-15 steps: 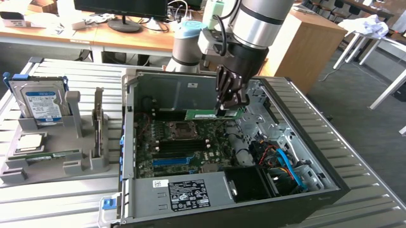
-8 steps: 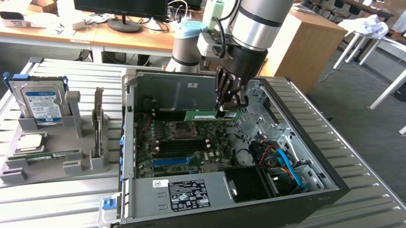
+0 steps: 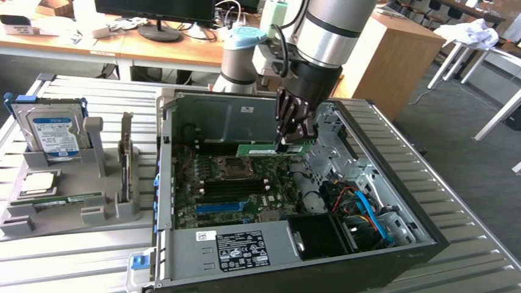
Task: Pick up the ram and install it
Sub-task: 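Insert the ram into the slot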
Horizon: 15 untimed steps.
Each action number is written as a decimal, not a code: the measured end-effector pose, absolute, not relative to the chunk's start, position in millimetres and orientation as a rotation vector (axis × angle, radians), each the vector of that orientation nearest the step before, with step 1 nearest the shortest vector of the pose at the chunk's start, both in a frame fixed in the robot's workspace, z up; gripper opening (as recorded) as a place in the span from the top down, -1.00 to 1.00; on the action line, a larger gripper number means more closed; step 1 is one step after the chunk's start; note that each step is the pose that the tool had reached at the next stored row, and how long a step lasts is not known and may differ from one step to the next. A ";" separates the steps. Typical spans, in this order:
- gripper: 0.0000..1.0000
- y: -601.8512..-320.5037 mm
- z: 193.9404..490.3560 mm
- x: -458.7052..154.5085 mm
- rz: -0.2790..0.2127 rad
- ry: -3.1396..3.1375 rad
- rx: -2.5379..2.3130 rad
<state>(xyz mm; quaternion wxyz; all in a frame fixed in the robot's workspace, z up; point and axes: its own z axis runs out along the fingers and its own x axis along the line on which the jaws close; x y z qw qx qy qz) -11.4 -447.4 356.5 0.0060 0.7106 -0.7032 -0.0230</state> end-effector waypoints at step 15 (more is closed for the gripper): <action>0.73 -447.4 351.5 -11.5 -0.072 -2.201 2.224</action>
